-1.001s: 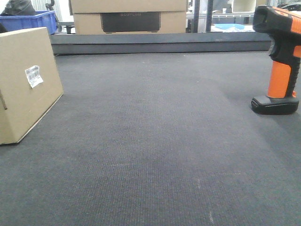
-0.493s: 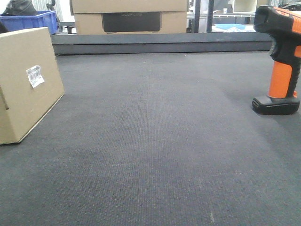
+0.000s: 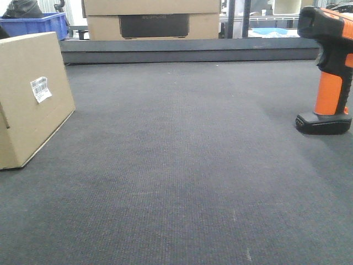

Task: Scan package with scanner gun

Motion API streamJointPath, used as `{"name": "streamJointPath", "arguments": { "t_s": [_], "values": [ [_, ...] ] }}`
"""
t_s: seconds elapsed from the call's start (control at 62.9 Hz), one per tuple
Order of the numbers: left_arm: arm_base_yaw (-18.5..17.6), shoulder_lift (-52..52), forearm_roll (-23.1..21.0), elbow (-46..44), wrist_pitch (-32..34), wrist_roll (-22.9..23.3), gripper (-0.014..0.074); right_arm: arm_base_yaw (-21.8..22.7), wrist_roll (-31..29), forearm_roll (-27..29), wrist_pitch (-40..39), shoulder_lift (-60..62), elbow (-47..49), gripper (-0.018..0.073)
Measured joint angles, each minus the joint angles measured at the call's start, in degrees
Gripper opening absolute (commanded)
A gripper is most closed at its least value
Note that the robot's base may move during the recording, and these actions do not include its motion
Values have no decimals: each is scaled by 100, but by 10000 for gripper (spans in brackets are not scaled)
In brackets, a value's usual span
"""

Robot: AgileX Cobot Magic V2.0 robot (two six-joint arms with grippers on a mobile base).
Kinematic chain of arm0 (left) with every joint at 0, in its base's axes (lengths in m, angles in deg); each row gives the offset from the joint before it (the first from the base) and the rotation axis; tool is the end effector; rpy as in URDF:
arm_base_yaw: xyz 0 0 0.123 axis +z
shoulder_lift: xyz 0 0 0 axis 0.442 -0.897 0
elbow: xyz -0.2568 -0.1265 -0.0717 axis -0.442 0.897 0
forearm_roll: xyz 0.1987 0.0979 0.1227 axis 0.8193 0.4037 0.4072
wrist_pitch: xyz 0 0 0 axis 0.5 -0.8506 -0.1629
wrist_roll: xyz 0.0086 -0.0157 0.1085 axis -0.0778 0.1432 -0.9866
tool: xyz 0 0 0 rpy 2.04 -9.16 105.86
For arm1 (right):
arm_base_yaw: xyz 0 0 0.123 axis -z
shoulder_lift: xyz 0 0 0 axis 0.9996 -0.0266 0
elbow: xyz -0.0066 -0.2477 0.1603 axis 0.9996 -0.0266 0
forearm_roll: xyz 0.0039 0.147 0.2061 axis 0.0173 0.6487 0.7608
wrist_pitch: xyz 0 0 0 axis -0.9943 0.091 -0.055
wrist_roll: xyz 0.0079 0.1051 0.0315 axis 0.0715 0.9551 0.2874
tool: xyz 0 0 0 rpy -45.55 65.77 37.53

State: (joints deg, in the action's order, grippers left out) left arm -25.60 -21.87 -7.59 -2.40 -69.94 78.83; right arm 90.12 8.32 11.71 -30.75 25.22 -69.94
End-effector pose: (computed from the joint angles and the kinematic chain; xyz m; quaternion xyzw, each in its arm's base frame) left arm 0.0673 0.0011 0.2060 -0.0084 0.7035 0.0017 0.7106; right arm 0.0669 -0.0014 0.2104 0.0122 0.6903 -0.0048 0.7234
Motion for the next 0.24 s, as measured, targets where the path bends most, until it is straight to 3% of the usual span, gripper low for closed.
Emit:
{"name": "streamJointPath", "arguments": {
  "t_s": [0.238],
  "values": [
    [0,0,0,0,0,11,-111,0,0,0,0,0,0,-168]
  ]
}}
